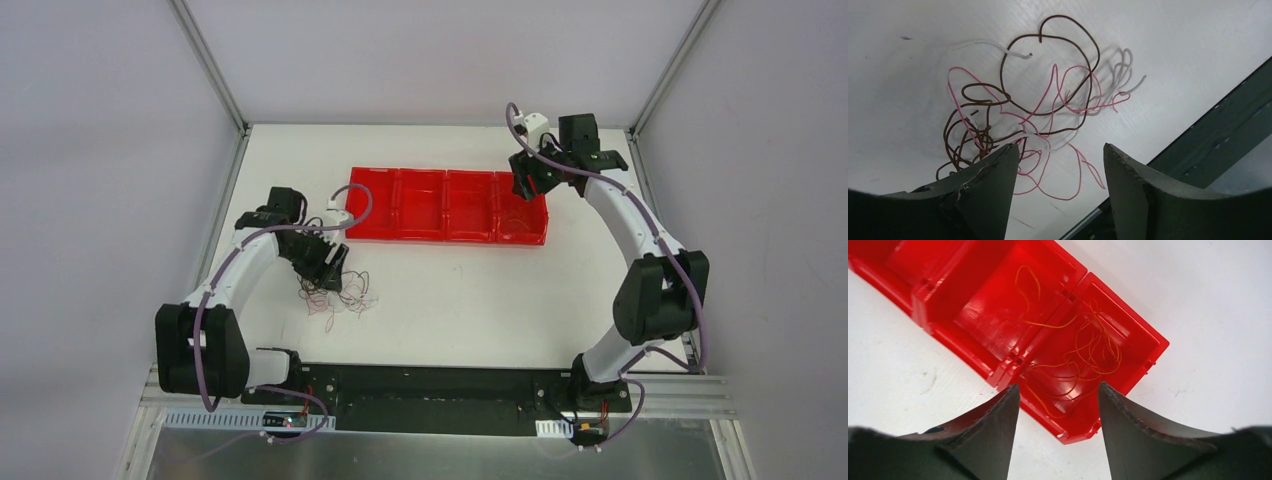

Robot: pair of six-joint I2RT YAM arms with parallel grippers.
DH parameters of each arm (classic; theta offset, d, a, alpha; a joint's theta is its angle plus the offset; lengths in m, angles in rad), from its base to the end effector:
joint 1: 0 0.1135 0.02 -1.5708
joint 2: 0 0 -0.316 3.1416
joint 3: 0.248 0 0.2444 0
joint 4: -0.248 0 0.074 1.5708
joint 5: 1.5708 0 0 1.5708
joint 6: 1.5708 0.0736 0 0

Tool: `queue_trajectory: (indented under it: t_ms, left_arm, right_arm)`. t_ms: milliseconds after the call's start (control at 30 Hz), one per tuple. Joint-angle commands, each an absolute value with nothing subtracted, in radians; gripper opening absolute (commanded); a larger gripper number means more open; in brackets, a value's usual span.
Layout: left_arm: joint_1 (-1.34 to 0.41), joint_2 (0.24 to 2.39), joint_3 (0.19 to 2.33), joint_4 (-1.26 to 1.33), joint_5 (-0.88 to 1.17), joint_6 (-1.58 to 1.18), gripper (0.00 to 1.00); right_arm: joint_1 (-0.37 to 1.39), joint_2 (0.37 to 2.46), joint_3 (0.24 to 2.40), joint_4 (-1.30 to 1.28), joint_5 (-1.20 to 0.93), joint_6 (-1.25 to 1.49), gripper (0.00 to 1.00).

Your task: Untangle the cables

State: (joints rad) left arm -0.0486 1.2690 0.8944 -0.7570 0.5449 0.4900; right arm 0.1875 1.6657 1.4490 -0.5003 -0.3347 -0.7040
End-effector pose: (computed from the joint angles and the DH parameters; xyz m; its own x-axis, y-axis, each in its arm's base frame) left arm 0.2246 -0.0491 0.2604 -0.6745 0.4358 -0.5960 0.6564 0.7235 -0.2138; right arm 0.3908 0.0988 0.3414 -0.2207 -0.6641 -0.7143 -0.7375 0.5929 -0.3234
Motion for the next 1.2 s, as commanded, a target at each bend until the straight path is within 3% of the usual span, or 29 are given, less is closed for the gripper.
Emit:
queue_trajectory:
  t_ms: [0, 233, 433, 600, 667, 1000, 1167]
  left_arm:
    - [-0.115, 1.345, 0.890, -0.867, 0.408, 0.732, 0.63]
    - [-0.233, 1.474, 0.923, -0.867, 0.400, 0.702, 0.49]
    - [-0.235, 1.533, 0.962, -0.856, 0.458, 0.622, 0.47]
    - [-0.253, 1.553, 0.959, -0.823, 0.500, 0.569, 0.26]
    - [-0.264, 1.558, 0.960, -0.808, 0.507, 0.558, 0.23]
    - [-0.265, 1.549, 0.948, -0.790, 0.534, 0.534, 0.24]
    - [-0.265, 1.532, 0.937, -0.779, 0.539, 0.525, 0.24]
  right_arm:
    - [0.188, 1.550, 1.508, -0.570, -0.411, -0.601, 0.63]
    - [0.200, 1.594, 1.541, -0.630, -0.435, -0.610, 0.59]
    - [0.329, 1.720, 1.618, -0.602, -0.234, -0.595, 0.56]
    - [0.412, 1.831, 1.668, -0.557, -0.110, -0.586, 0.53]
    - [0.434, 1.875, 1.684, -0.535, -0.062, -0.595, 0.53]
    - [0.489, 2.010, 1.702, -0.409, 0.079, -0.642, 0.53]
    - [0.494, 2.051, 1.714, -0.391, 0.063, -0.631, 0.47]
